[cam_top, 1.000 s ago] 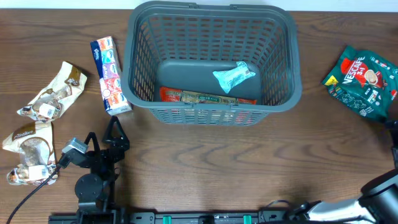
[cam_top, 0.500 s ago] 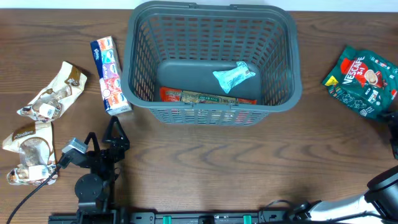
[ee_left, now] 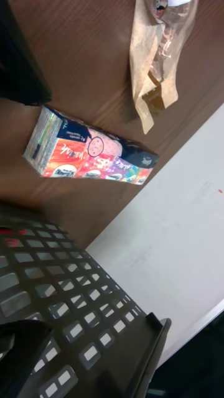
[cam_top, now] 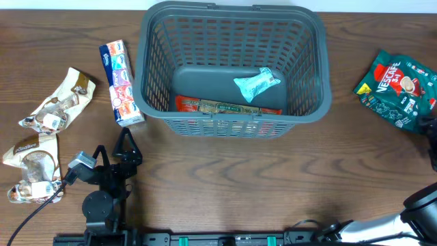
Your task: Pack container
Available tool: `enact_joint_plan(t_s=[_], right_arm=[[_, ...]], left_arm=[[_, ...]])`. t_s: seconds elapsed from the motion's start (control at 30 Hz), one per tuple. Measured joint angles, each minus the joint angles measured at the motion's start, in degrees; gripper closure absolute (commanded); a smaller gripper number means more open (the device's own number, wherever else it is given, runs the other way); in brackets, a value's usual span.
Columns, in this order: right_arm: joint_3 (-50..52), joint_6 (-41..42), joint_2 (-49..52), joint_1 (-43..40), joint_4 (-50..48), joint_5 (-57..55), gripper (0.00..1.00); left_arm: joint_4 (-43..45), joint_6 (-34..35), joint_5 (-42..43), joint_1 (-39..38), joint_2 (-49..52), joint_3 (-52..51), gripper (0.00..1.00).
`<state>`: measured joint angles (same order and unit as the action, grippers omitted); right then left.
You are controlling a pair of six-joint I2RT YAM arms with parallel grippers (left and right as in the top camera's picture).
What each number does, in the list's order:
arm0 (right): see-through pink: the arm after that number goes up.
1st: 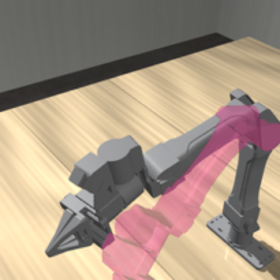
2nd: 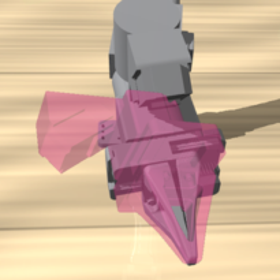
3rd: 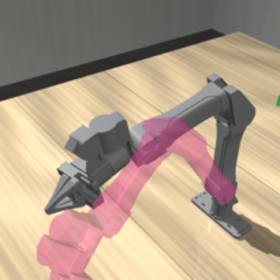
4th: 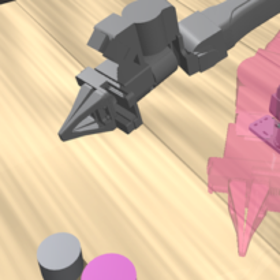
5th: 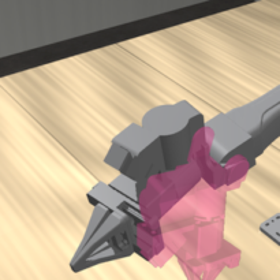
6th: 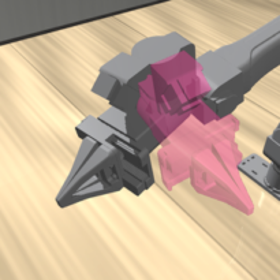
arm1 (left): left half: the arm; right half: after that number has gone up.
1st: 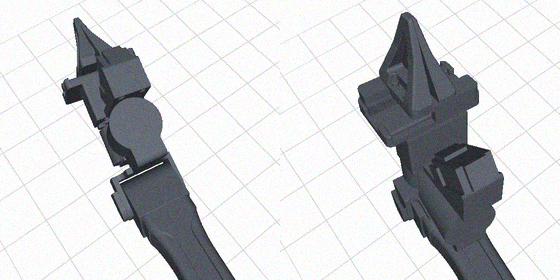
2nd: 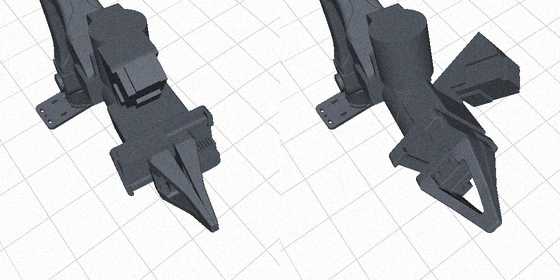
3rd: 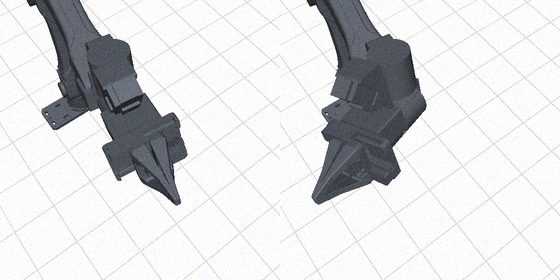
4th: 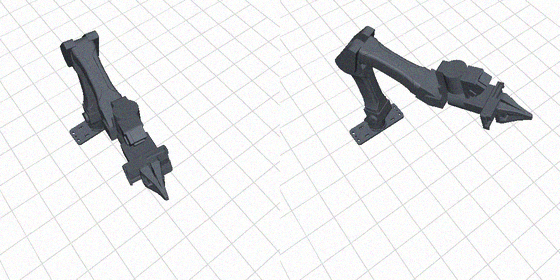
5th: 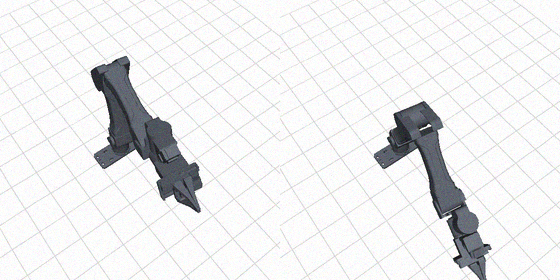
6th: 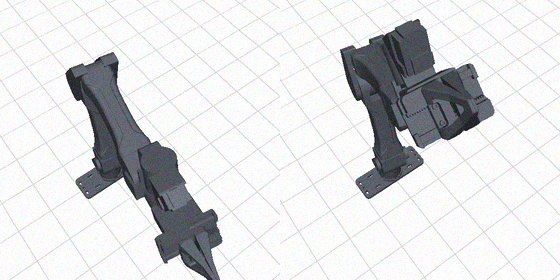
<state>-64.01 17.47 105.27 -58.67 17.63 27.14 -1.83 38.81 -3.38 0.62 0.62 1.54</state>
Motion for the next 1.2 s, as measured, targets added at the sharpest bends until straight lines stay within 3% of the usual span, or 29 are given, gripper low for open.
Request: enact_joint_plan(t_s=[0.4, 0.7, 1.2], right_arm=[[0.0, 0.0, 5.0, -1.6, -1.0, 2.6, 0.01], [-1.2, -2.3, 9.5, -1.8, -7.1, 14.0, 0.01], [-1.2, -7.2, 10.9, 2.0, -8.3, 20.0, 0.01]], left_arm=[[0.0, 0.0, 0.0, 0.0, 0.0, 0.0, 0.01], [0.0, 0.0, 0.0, 0.0, 0.0, 0.0, 0.01], [0.0, 0.0, 0.0, 0.0, 0.0, 0.0, 0.01]])
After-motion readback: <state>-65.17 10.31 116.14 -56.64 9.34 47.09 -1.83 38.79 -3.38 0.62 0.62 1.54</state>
